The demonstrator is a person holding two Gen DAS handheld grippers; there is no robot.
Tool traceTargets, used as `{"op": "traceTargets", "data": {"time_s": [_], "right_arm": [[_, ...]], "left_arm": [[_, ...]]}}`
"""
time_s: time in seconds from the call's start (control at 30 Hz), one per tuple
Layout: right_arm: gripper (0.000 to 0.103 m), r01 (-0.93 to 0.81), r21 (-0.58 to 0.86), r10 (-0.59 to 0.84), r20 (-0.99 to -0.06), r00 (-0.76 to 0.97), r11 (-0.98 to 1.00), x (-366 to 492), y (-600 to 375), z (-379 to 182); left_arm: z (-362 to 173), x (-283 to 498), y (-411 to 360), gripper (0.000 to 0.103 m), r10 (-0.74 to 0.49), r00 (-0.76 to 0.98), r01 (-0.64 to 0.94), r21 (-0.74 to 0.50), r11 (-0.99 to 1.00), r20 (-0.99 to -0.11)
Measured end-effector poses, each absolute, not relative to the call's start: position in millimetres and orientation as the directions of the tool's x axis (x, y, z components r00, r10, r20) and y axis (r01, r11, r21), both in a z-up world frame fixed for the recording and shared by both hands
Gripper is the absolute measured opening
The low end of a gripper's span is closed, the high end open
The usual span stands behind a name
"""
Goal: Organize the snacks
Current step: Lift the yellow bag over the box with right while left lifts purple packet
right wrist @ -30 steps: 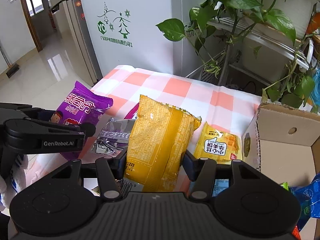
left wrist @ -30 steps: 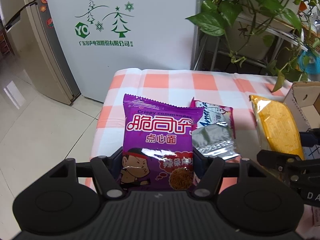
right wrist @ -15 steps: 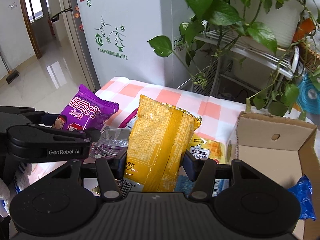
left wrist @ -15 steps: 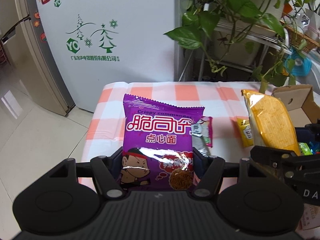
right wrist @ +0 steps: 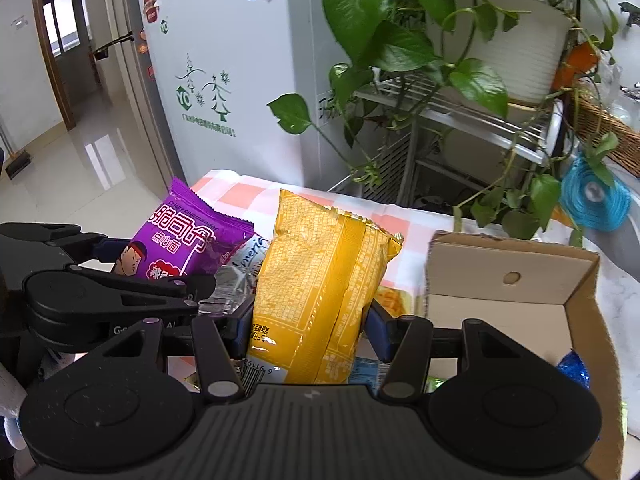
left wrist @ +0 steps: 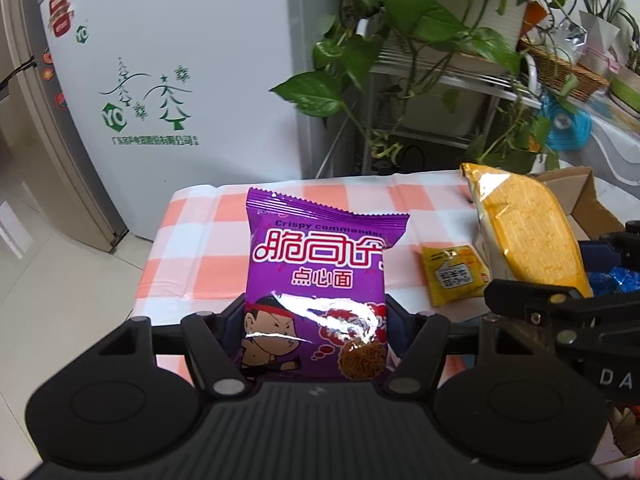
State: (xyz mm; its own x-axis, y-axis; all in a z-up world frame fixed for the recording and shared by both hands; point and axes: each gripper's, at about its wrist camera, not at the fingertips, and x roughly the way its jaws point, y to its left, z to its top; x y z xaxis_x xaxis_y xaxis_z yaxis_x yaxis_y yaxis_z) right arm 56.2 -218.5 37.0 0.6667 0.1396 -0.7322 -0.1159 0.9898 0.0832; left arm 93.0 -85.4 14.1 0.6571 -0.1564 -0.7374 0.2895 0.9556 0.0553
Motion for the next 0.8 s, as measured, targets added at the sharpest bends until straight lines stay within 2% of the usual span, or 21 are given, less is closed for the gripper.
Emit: {"op": "traceTargets", "data": {"time_s": [0.37,0.8], "right_arm": [[0.062,-0.056,0.1,0.111,-0.715,0.69,0.993,50,-252,48],[0.062,0.06,0.148,0.058,-0.68,0.731,0.987,37,-312,65]], "left_arm": [[19,84,-112,0.066,-0.207,0.674,0.339,0.048,0.939,-0.709],[25,64,-163,0.066,-0.359,0.643,0.484,-0.004,0.875,-0.676]]}}
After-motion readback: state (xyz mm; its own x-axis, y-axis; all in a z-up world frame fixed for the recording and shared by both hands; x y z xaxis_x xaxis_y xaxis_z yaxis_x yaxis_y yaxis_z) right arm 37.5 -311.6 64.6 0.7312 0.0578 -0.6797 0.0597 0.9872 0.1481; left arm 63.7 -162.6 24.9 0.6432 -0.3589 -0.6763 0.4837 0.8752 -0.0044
